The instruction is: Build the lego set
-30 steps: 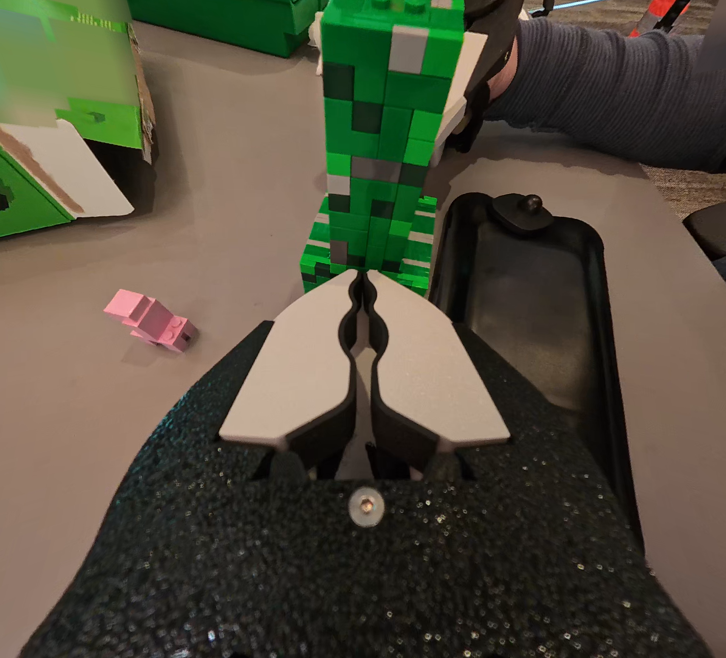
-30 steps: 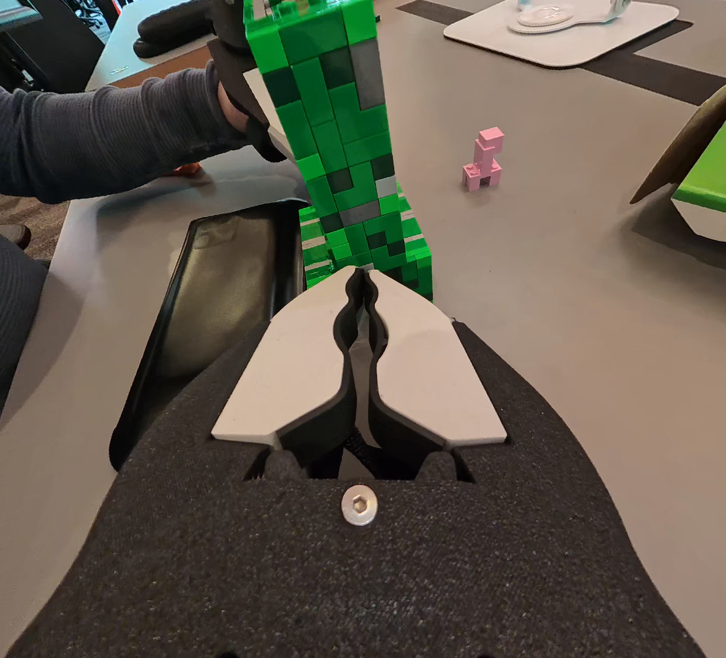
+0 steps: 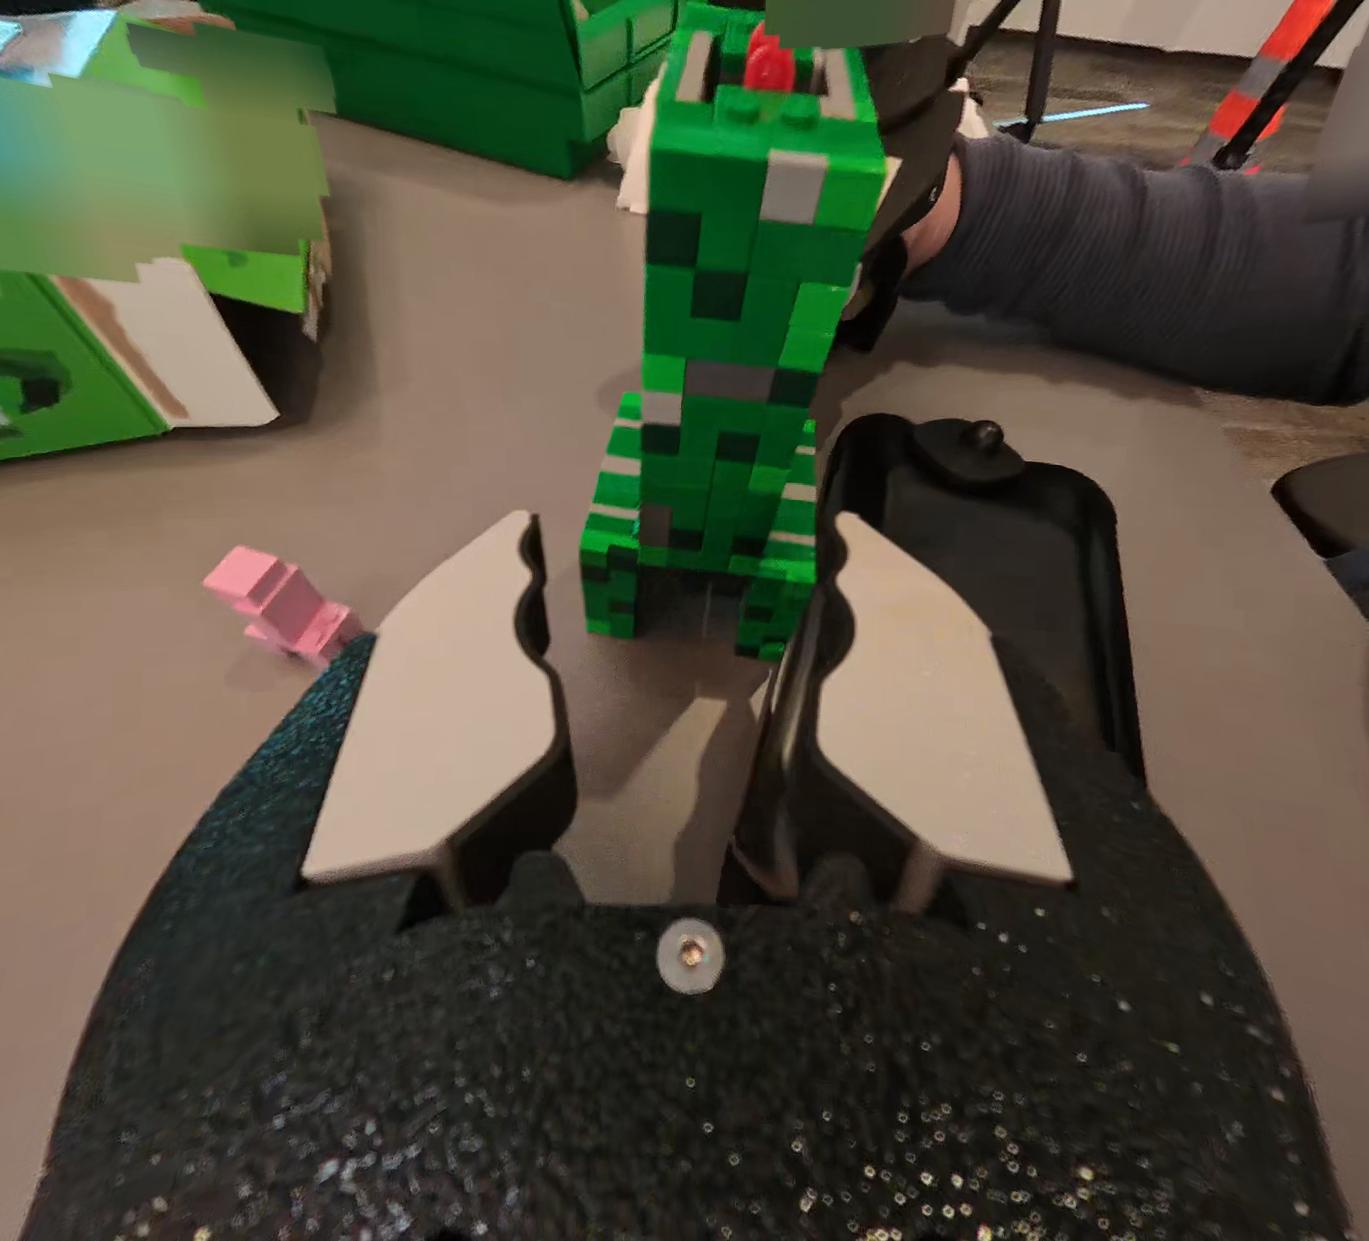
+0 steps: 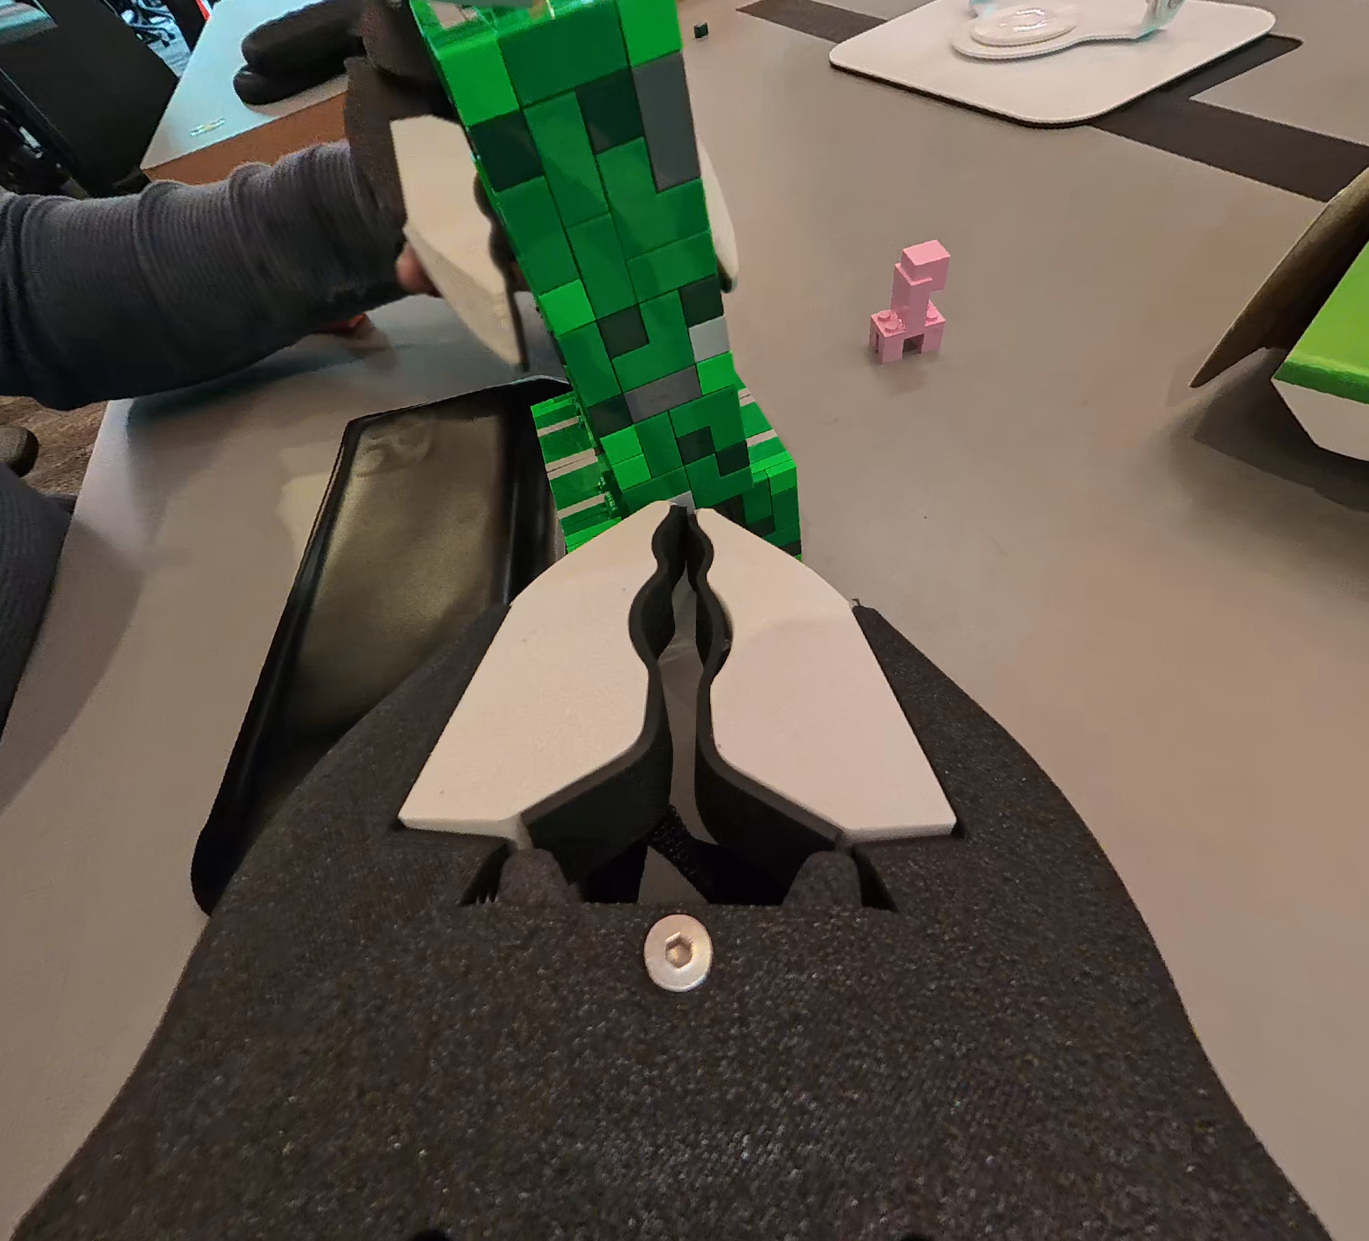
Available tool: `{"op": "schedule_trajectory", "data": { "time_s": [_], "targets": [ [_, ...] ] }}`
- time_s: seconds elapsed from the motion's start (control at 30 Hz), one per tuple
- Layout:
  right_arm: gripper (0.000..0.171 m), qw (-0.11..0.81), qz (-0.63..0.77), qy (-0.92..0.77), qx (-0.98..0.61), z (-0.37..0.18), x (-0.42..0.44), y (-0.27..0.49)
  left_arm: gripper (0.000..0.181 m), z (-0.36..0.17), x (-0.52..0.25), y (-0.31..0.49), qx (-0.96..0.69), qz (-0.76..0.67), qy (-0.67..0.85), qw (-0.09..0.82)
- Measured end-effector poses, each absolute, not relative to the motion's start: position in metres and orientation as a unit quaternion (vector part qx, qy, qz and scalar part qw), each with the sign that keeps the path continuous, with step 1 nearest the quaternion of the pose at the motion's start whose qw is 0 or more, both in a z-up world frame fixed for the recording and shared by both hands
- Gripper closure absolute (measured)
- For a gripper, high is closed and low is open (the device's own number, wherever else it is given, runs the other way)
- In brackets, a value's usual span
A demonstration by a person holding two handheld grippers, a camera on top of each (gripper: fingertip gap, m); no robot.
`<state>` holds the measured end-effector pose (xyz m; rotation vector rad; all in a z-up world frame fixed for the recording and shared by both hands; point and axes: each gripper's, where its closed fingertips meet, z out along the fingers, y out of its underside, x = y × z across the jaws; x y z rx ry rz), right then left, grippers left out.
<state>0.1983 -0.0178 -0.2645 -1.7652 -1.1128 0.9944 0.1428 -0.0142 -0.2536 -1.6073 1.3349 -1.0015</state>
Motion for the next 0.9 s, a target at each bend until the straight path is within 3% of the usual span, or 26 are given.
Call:
{"op": "schedule_trajectory", "data": {
  "time_s": [0.07,0.23,0.57,0.73,0.9],
  "targets": [
    [0.171,0.403,0.395,-0.442,-0.698,-0.264,0.198,-0.018,0.101,-0.254,0.154,-0.018,-0.628,-0.395,0.541,0.396],
    [0.171,0.4,0.4,-0.445,-0.694,-0.264,0.198,-0.019,0.12,-0.257,0.172,-0.016,-0.62,-0.358,0.578,0.392],
    [0.171,0.395,0.407,-0.452,-0.689,-0.263,0.196,-0.019,0.127,-0.259,0.155,-0.016,-0.619,-0.368,0.583,0.377],
    [0.171,0.389,0.412,-0.461,-0.683,-0.264,0.195,-0.02,0.12,-0.253,0.149,-0.019,-0.602,-0.41,0.581,0.365],
    [0.171,0.388,0.413,-0.466,-0.679,-0.264,0.194,-0.02,0.133,-0.258,0.167,-0.023,-0.582,-0.391,0.612,0.366]
  ]
}}
